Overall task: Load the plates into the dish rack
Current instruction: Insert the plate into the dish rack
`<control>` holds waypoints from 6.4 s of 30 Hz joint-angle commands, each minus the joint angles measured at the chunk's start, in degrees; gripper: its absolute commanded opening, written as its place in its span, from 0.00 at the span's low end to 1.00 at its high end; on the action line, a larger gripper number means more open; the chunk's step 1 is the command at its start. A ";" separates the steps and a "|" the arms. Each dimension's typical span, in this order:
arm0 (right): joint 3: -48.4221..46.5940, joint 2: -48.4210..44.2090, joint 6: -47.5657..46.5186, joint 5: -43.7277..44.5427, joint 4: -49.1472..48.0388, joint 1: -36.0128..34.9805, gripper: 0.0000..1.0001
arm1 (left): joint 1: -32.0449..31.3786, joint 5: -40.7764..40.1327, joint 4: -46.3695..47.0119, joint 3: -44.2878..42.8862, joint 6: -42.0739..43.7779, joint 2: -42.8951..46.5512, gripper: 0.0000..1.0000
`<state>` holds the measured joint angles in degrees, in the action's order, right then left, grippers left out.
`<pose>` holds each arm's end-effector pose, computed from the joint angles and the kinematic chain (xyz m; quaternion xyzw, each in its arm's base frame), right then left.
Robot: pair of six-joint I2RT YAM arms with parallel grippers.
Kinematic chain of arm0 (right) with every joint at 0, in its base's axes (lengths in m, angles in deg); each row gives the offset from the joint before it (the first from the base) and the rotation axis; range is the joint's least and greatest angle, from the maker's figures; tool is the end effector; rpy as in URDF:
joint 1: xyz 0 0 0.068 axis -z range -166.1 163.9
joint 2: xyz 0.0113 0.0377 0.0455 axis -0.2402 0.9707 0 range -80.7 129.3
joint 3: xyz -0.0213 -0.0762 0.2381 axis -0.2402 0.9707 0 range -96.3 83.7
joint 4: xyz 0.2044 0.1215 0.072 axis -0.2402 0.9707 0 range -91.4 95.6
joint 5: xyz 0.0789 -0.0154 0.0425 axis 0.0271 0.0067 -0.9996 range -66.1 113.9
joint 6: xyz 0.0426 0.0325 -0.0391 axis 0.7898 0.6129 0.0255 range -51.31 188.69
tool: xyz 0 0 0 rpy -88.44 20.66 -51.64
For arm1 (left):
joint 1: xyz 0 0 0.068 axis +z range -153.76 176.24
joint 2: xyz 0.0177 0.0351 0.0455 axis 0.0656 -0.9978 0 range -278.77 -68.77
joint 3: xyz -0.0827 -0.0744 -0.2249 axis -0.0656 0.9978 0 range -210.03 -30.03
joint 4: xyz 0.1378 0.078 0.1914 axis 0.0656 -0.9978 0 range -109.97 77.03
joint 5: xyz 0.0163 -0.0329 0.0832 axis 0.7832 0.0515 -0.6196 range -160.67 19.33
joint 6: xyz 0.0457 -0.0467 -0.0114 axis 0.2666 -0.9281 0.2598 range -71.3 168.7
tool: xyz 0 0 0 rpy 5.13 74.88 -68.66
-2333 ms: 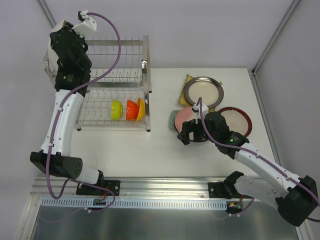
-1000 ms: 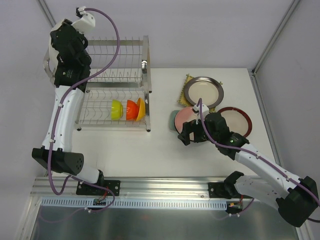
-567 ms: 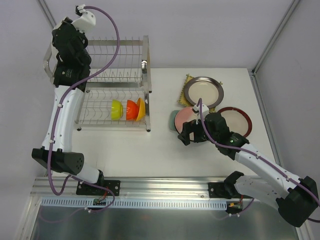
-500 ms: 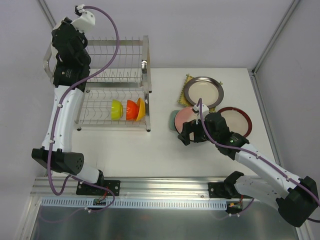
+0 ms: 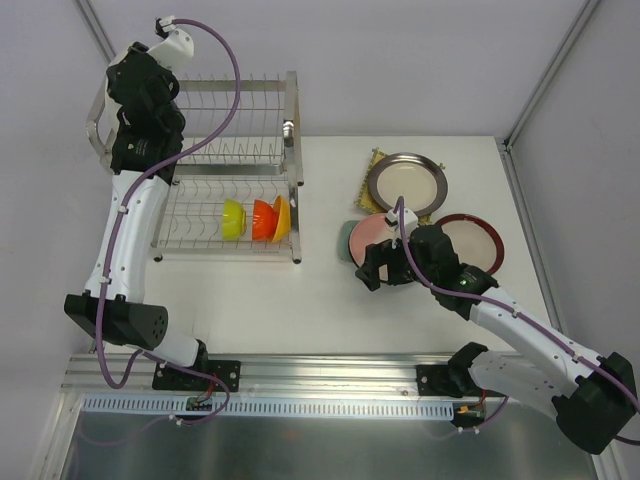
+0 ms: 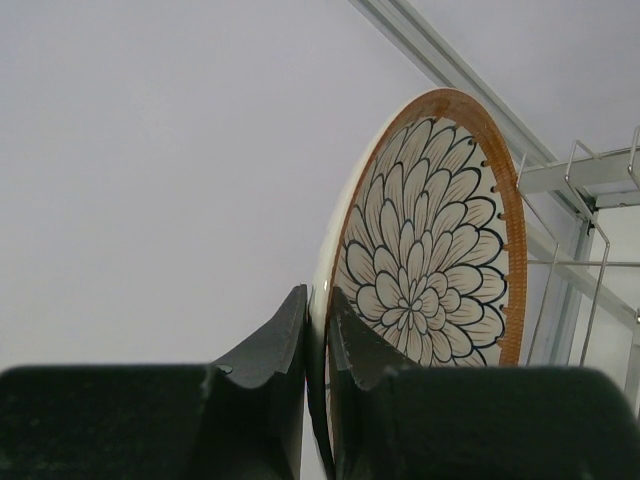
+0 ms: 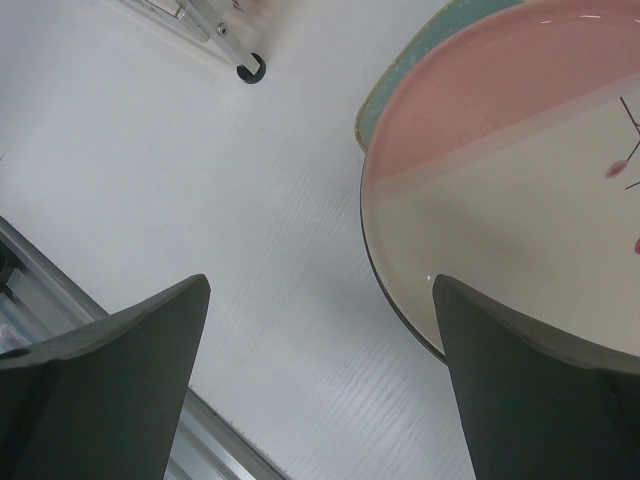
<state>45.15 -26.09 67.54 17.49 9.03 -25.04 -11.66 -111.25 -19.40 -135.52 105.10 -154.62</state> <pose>0.1767 0.1503 0.2476 -0.3186 0.7875 0.2152 0.4817 0.3126 -0.0089 0.5144 0.0799 0.6378 0.4983 0.5818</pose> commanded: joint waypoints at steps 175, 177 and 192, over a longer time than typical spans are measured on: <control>0.58 -2.31 -1.49 0.79 -3.14 -2.02 1.00 | 5.09 8.94 -5.16 -0.42 -12.98 4.02 0.28; 0.58 -2.31 -1.49 0.88 -3.05 -2.02 1.00 | 5.18 8.85 -5.16 -0.42 -13.42 4.02 0.31; 0.58 -2.31 -1.49 0.97 -2.97 -2.02 1.00 | 5.79 6.83 -5.08 -1.03 -17.64 4.63 0.25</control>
<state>46.09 -27.83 66.91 18.71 8.23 -26.72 -6.64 -102.88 -26.18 -135.94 90.00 -151.99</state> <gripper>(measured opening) 0.994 0.266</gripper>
